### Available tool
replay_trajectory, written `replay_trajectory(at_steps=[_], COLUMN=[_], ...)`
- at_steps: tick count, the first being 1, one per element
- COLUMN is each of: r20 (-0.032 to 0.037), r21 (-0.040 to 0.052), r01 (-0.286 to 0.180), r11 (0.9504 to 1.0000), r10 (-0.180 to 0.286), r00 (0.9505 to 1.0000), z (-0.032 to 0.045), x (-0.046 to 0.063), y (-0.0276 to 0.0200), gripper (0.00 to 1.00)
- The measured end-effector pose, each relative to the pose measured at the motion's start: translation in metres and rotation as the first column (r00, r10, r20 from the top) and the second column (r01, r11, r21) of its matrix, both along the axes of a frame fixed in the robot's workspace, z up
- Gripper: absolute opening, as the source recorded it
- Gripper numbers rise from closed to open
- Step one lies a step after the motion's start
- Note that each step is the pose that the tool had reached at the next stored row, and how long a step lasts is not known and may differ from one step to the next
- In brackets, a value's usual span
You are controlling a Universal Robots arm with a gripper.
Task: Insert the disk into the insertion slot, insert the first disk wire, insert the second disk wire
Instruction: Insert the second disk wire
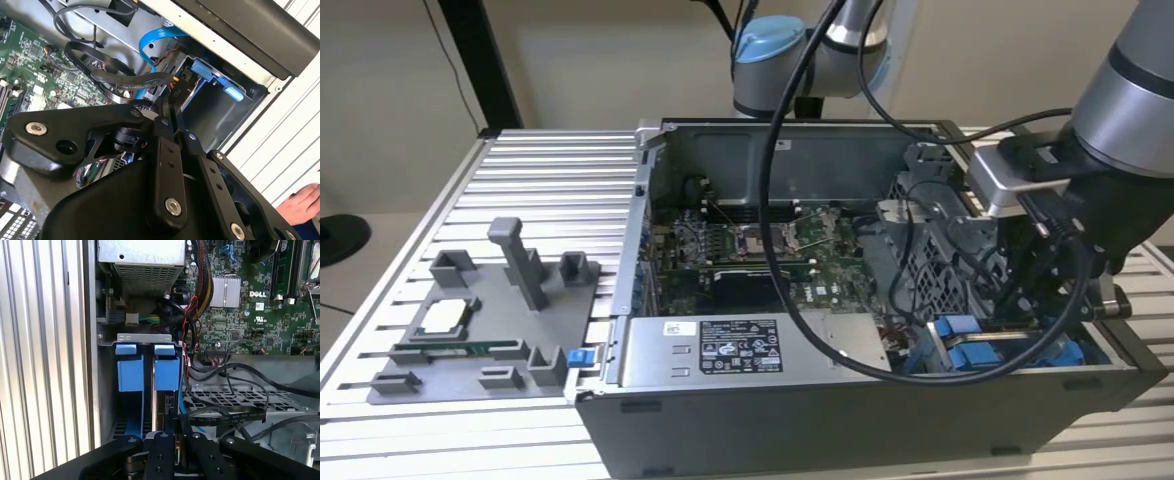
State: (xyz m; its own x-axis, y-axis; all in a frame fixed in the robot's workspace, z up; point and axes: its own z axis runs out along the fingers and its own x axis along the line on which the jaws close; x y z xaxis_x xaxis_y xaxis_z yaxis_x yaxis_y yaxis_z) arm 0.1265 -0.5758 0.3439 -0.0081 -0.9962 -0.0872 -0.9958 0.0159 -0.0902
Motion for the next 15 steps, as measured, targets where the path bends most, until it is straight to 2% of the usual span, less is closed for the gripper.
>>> replay_trajectory(at_steps=[15], r20=[0.0051], r21=[0.0062], r01=[0.001], r11=[1.0000], r10=[-0.001], r00=[1.0000], z=[-0.0068], x=[0.0002], y=[-0.0001], gripper=[0.00])
